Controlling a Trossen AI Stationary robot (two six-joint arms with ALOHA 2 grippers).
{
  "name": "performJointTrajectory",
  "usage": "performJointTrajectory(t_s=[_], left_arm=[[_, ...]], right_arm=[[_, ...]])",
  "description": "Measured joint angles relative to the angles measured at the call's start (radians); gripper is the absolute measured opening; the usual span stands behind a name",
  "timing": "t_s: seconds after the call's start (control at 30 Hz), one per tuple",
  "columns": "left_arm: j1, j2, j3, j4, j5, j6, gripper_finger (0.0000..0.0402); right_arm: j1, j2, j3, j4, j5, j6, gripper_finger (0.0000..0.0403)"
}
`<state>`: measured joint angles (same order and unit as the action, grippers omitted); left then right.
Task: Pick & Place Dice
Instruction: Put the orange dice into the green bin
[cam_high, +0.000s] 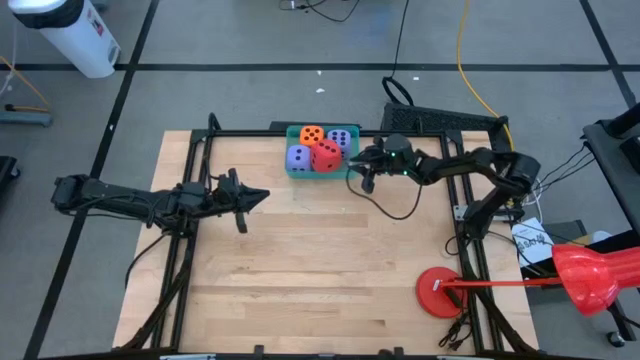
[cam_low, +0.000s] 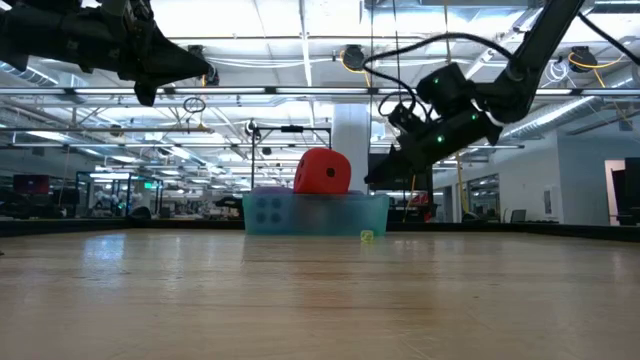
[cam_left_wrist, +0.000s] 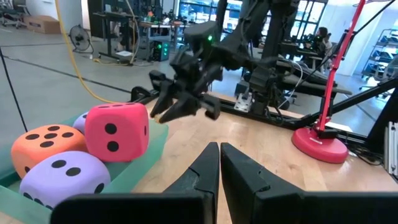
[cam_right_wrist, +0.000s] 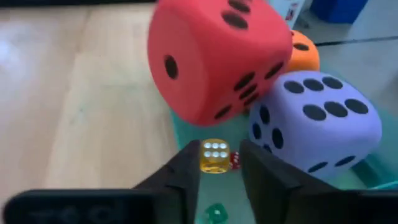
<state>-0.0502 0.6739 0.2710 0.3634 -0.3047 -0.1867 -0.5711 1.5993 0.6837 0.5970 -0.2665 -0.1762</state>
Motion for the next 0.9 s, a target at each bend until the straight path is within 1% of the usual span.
performJointTrajectory(t_s=[0.13,0.23,0.3,0.37,0.47,0.53,0.67,0.8,0.9], left_arm=[[-0.001,0.0,0.0,0.0,0.029,0.0,0.0024],[-0.001,0.0,0.0,0.0,0.046,0.0,0.0024],[-0.001,0.0,0.0,0.0,0.045,-0.003,0.0024],[-0.001,0.0,0.0,0.0,0.044,-0.005,0.0024],[-0.001,0.0,0.0,0.0,0.045,-0.019,0.0024],[-0.001,0.0,0.0,-0.001,0.044,-0.032,0.0024],[-0.006,0.02,0.0,-0.009,0.051,-0.096,0.0024],[-0.019,0.08,0.004,0.006,0.008,-0.131,0.0023],[-0.019,0.16,0.049,0.007,-0.003,-0.156,0.0012]], right_arm=[[0.018,0.012,0.0,0.059,0.013,-0.046,0.018],[0.039,0.002,0.0,0.061,0.091,-0.064,0.0238],[0.047,-0.006,0.0,0.058,0.142,-0.102,0.0266],[0.056,-0.005,0.001,0.052,0.156,-0.131,0.0281],[0.071,-0.006,0.001,0.047,0.175,-0.149,0.0285],[0.072,-0.009,0.001,0.057,0.218,-0.162,0.028],[0.082,-0.009,0.0,0.075,0.271,-0.158,0.0266],[0.085,-0.024,0.001,0.081,0.266,-0.2,0.0257],[0.09,-0.022,0.0,0.086,0.271,-0.216,0.0257]])
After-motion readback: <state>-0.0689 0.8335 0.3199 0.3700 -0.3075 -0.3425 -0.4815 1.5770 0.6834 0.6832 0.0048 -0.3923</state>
